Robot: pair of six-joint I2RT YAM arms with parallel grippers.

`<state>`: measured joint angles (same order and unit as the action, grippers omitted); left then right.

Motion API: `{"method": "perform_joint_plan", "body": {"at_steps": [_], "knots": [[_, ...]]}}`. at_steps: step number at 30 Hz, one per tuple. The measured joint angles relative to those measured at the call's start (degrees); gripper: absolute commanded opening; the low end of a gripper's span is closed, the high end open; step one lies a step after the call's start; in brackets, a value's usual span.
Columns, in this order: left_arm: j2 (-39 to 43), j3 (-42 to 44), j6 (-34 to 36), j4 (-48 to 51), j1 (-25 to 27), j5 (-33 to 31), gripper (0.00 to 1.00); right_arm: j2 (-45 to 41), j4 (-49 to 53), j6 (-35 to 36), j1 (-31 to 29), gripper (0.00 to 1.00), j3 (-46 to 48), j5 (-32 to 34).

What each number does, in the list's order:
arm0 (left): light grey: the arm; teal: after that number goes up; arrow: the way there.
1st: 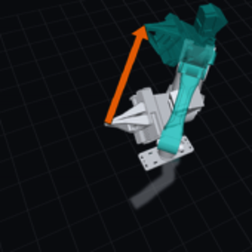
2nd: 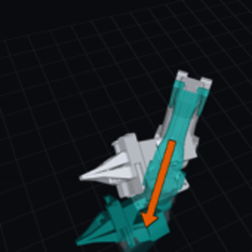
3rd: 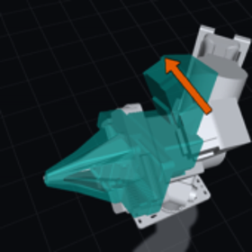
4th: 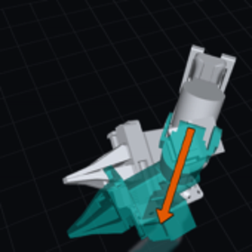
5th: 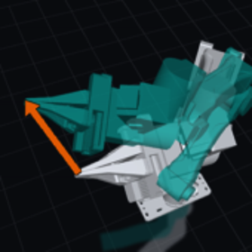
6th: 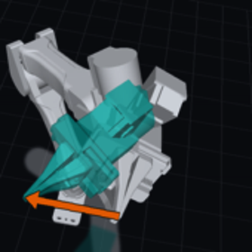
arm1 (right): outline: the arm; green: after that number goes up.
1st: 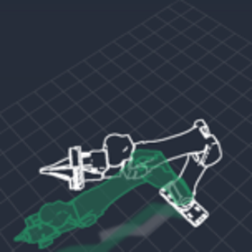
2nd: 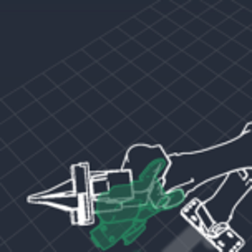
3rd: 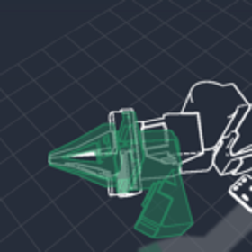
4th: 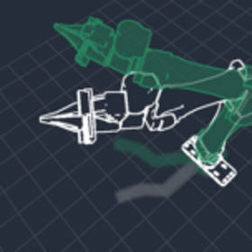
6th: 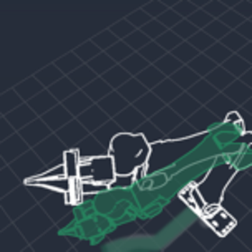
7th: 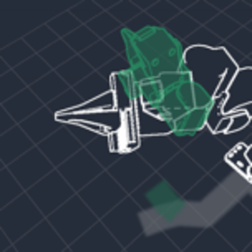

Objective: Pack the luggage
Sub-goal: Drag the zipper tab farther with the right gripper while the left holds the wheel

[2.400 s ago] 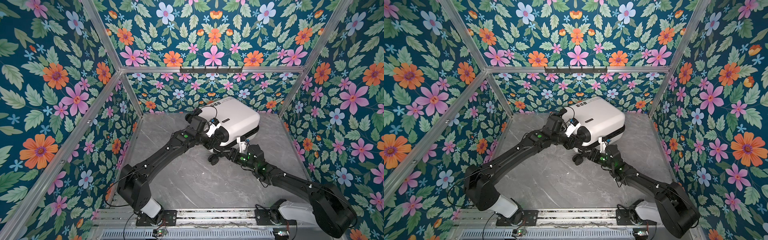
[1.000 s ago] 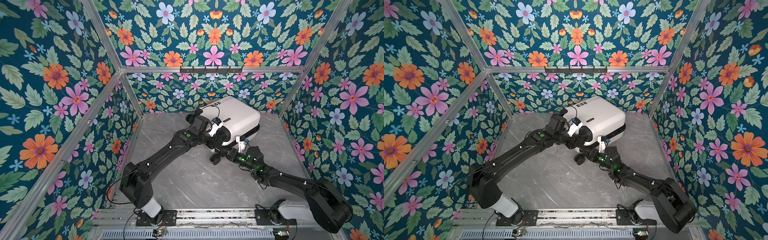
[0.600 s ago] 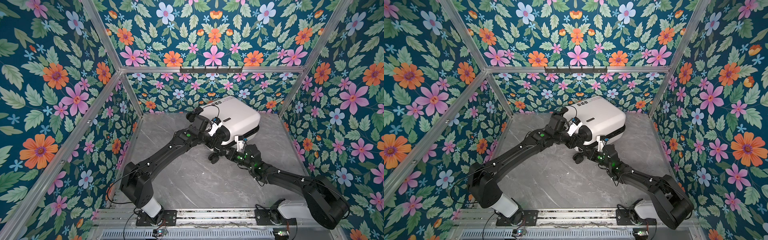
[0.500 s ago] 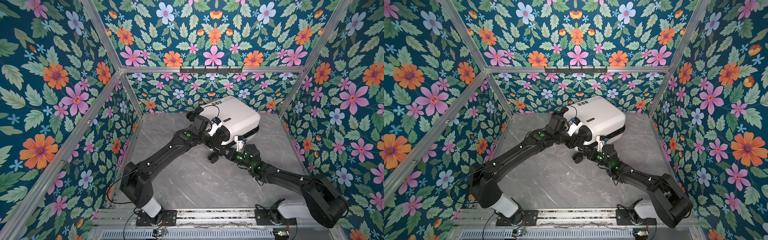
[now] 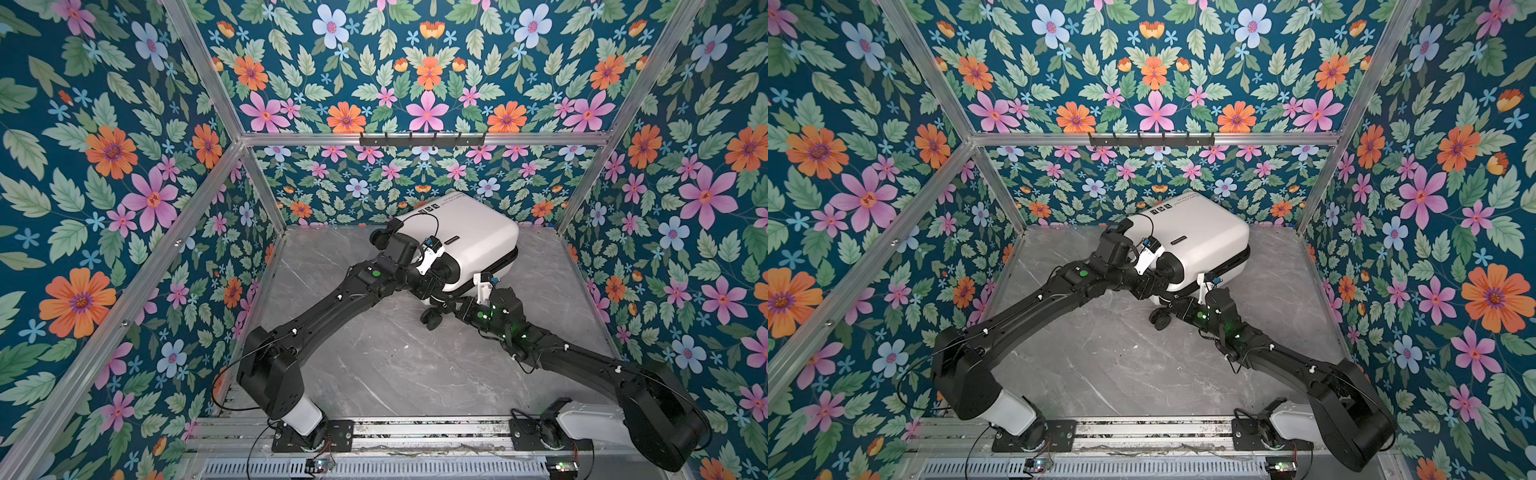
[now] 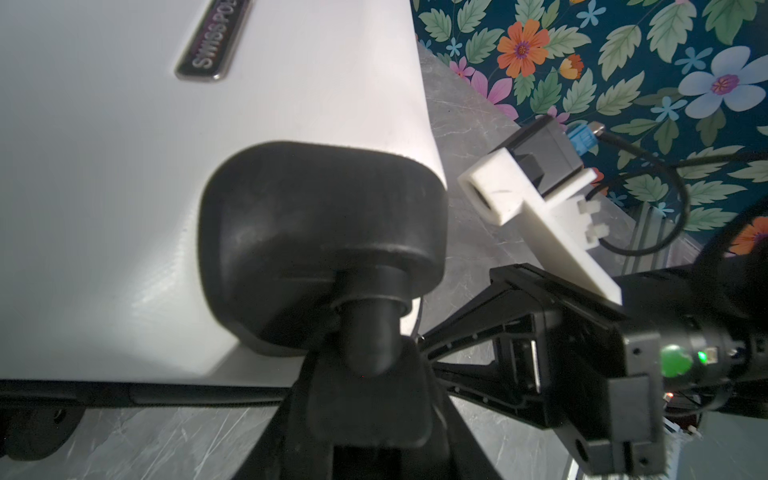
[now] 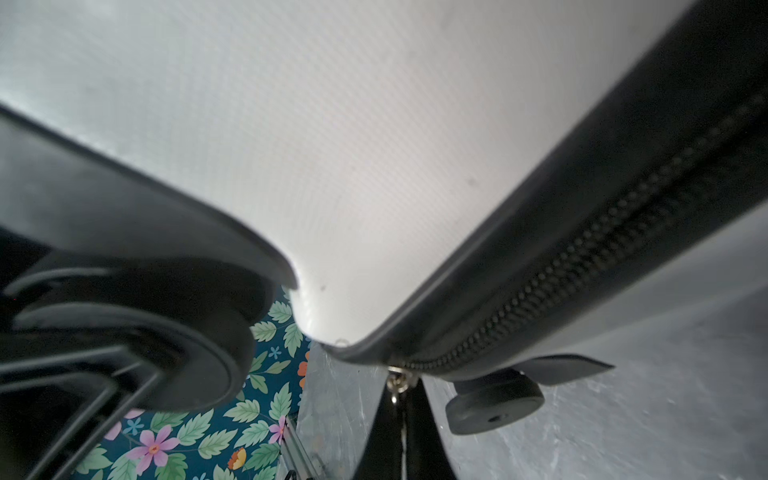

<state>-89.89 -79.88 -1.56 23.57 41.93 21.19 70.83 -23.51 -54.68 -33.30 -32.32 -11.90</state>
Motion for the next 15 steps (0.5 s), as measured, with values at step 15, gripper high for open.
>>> {"method": "perform_joint_plan", "body": {"at_steps": [15], "knots": [[3.0, 3.0, 0.3, 1.3, 0.0, -0.5, 0.0, -1.8, 18.0, 2.4, 1.6, 0.0, -5.6, 5.5]]}}
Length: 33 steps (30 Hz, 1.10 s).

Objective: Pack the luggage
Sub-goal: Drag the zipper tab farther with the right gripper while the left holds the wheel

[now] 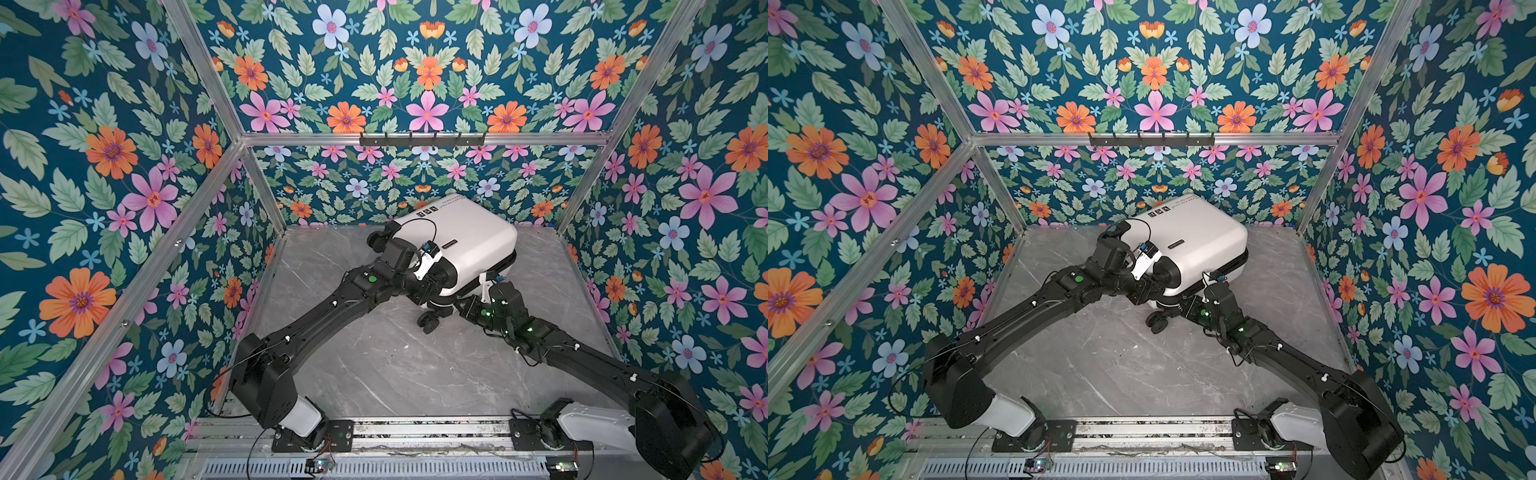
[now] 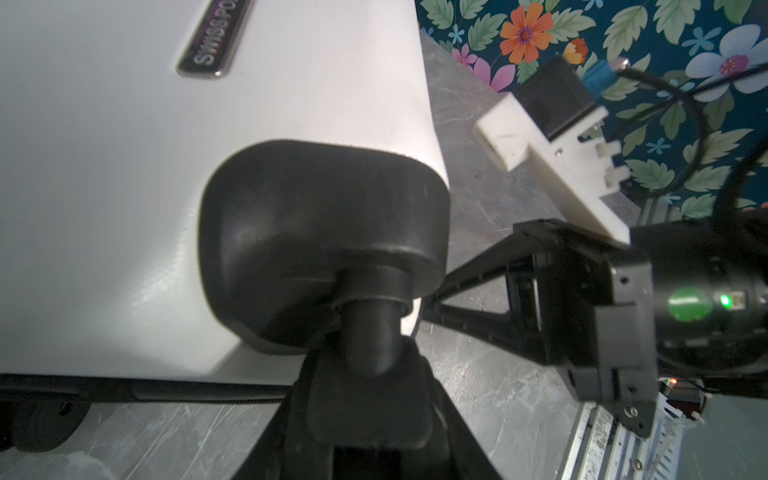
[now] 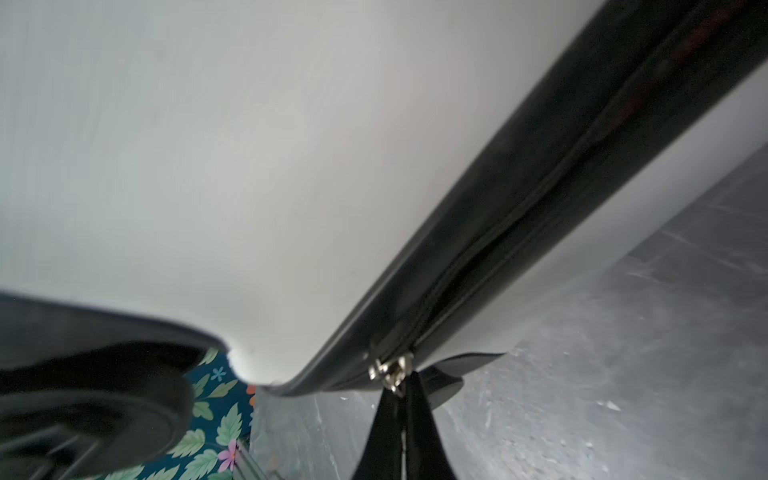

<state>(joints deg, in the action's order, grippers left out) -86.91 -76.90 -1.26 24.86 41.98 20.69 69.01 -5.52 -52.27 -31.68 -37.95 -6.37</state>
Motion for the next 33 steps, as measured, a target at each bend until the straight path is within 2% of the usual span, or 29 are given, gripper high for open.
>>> {"method": "perform_joint_plan", "body": {"at_steps": [8, 18, 25, 33], "knots": [[2.1, 1.9, 0.2, 1.0, 0.0, -0.1, 0.0, 0.7, 4.7, 1.9, 4.2, 0.0, -2.2, 0.5], [6.4, 5.8, 0.2, 2.2, 0.0, -0.1, 0.0, 3.1, 8.6, 6.1, 16.8, 0.0, -4.6, -3.1], [9.5, 8.7, 0.1, 2.4, 0.0, -1.0, 0.0, 11.4, 10.4, 7.6, 24.0, 0.0, -11.3, -4.5], [13.0, 11.8, -0.9, 2.8, 0.0, -4.1, 0.0, 22.6, 13.2, 7.3, 27.7, 0.0, -22.4, -6.3]]}}
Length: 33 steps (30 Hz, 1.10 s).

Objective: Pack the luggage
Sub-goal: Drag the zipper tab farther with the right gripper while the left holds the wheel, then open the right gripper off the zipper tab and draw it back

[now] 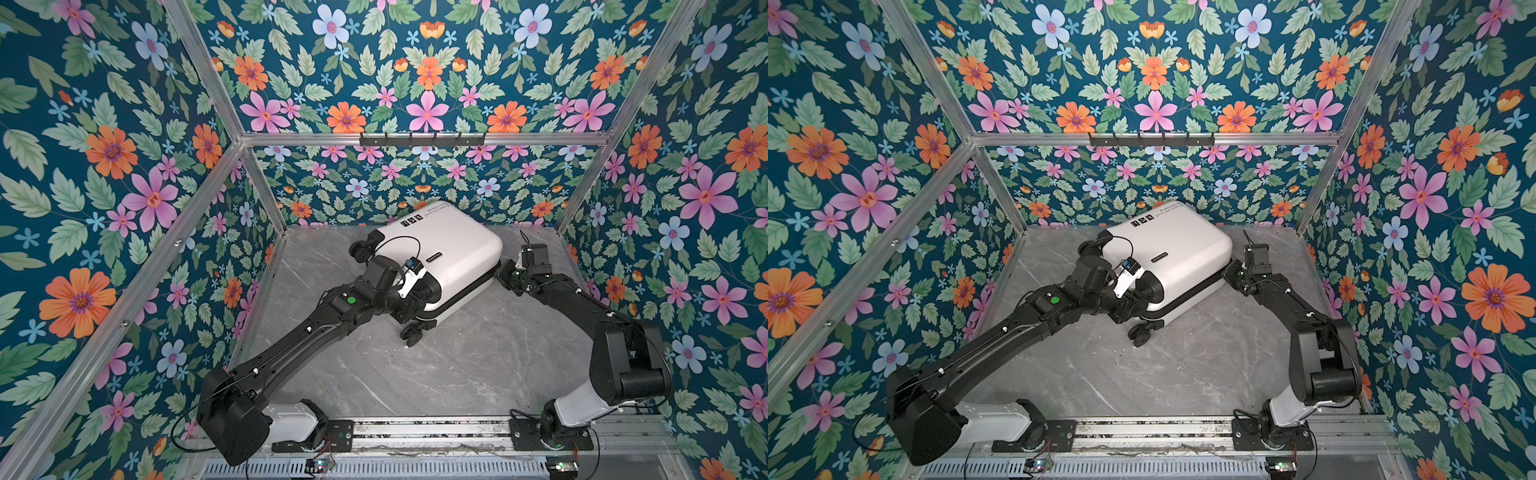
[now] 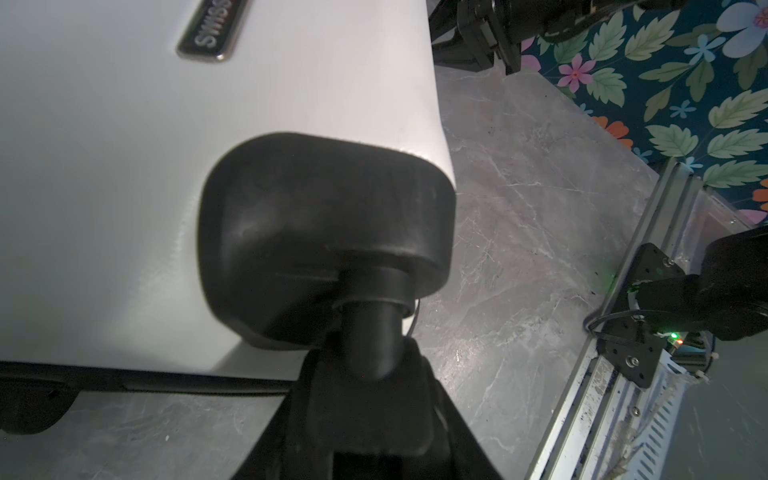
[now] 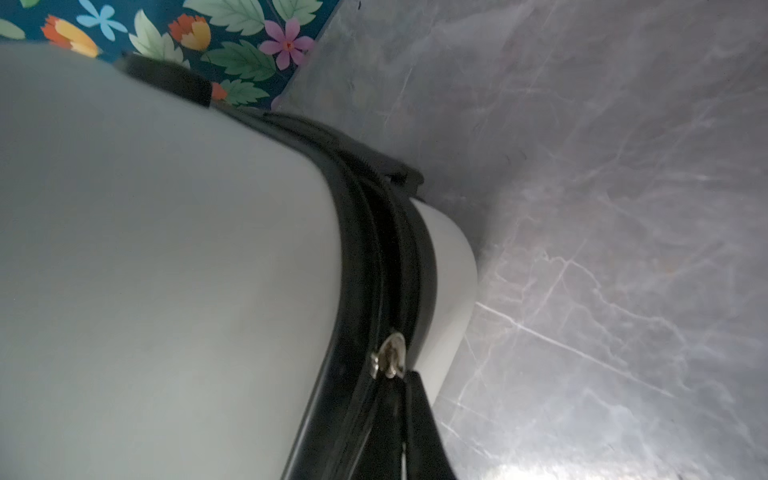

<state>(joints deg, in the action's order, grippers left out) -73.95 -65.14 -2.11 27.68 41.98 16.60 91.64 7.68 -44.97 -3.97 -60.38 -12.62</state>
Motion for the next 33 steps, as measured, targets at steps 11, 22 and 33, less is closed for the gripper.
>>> {"method": "perform_joint_plan", "body": {"at_steps": [11, 22, 33], "knots": [[2.6, 2.0, -0.8, 1.6, 0.0, -2.4, 0.0, -2.6, -2.5, 3.9, 0.9, 0.15, 3.4, -6.5], [6.7, 5.5, -3.9, 2.3, 0.0, -9.2, 0.0, -17.6, 2.7, 6.3, 1.2, 0.52, 15.9, -7.8], [14.5, 12.9, -14.1, 1.0, -0.3, -14.7, 0.02, -12.3, -9.4, -1.0, 1.3, 0.51, 13.1, -5.0]]}}
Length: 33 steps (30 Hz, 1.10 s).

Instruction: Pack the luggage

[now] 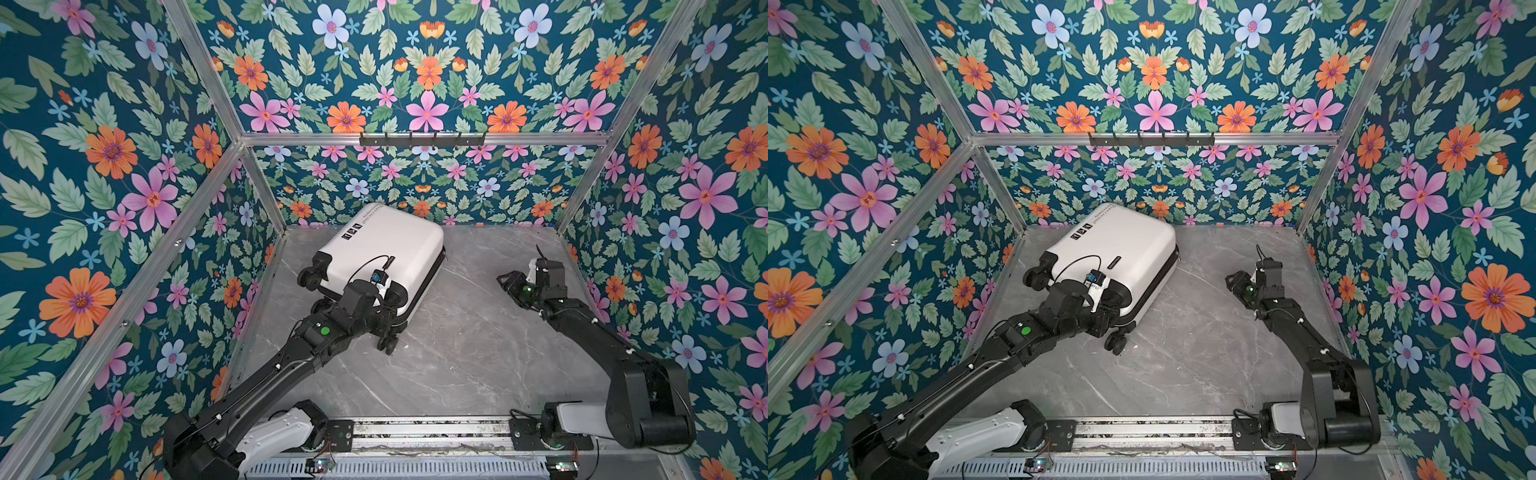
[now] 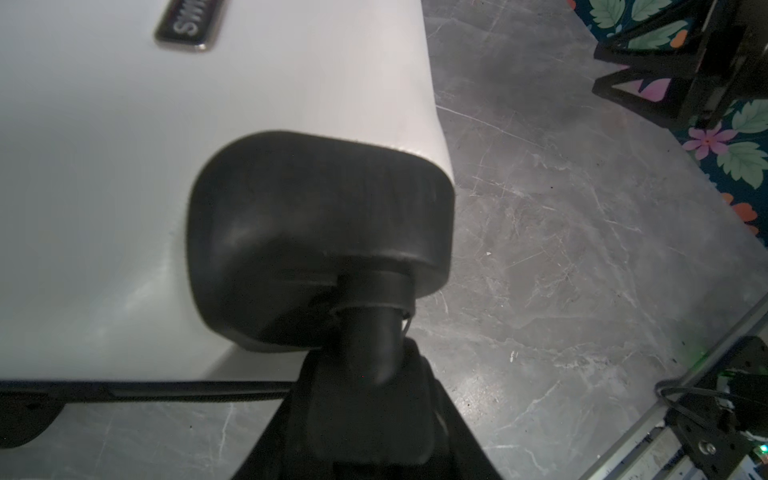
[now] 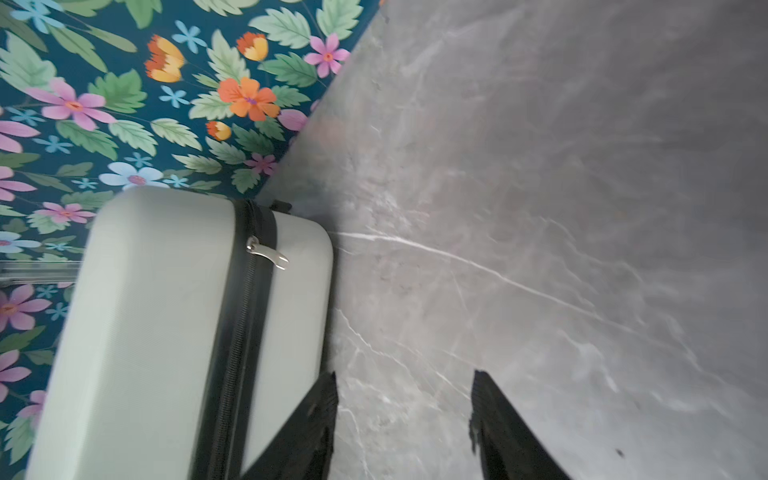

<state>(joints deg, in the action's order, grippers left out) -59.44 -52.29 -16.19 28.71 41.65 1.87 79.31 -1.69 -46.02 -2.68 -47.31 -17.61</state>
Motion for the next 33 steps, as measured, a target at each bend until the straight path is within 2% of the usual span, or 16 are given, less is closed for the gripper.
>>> {"method": "perform_joint_plan", "body": {"at_steps": [2, 3, 4, 5, 6, 12, 17, 18, 20, 22, 25, 27, 33], "knots": [[0.0, 0.0, -0.7, 0.0, 0.0, 0.4, 0.41, 4.0, -1.2, -1.3, -0.2, 0.51, -4.4, -1.4], [0.1, 0.0, -1.9, 0.0, 0.0, 0.5, 0.56, 5.8, -1.7, -2.1, -0.5, 0.51, -6.4, -1.9], [0.4, 0.0, -1.9, 0.1, 0.0, 0.5, 0.88, 7.3, -2.0, -2.3, -0.9, 0.51, -8.1, -2.5], [0.9, 0.0, -2.6, -0.1, 0.0, 0.5, 0.98, 8.5, -2.4, -3.1, -1.2, 0.51, -9.6, -2.9], [1.9, -0.2, -3.5, -0.5, 0.0, 0.2, 0.99, 9.8, -2.5, -3.3, -1.7, 0.51, -11.2, -3.3], [8.2, -1.5, -8.5, 1.3, 0.0, -5.4, 0.99, 15.4, -2.8, -4.5, -4.4, 0.51, -18.5, -5.1], [8.9, -5.2, -20.5, 9.1, -1.3, -15.6, 0.99, 19.8, -2.7, -5.4, -5.4, 0.51, -21.9, -6.2], [8.3, -5.4, -22.6, 10.3, -2.3, -16.8, 0.96, 20.4, -2.8, -5.6, -5.5, 0.51, -22.5, -6.3], [6.4, -5.7, -25.8, 12.1, -5.3, -17.6, 0.82, 21.3, -2.9, -6.1, -5.6, 0.5, -23.6, -6.6], [3.9, -5.7, -27.5, 13.1, -11.2, -16.7, 0.66, 22.0, -3.3, -6.5, -5.7, 0.49, -23.9, -7.2], [1.8, -5.0, -29.3, 13.7, -21.1, -13.9, 0.59, 22.4, -3.7, -7.5, -6.0, 0.49, -23.8, -7.7], [0.4, -4.3, -30.1, 13.2, -26.4, -12.1, 0.57, 22.7, -4.0, -7.5, -6.1, 0.49, -23.8, -7.8], [-7.3, -5.3, -29.9, 9.9, -36.1, -4.2, 0.48, 24.9, -4.2, -7.6, -6.2, 0.49, -27.2, -8.4]]}}
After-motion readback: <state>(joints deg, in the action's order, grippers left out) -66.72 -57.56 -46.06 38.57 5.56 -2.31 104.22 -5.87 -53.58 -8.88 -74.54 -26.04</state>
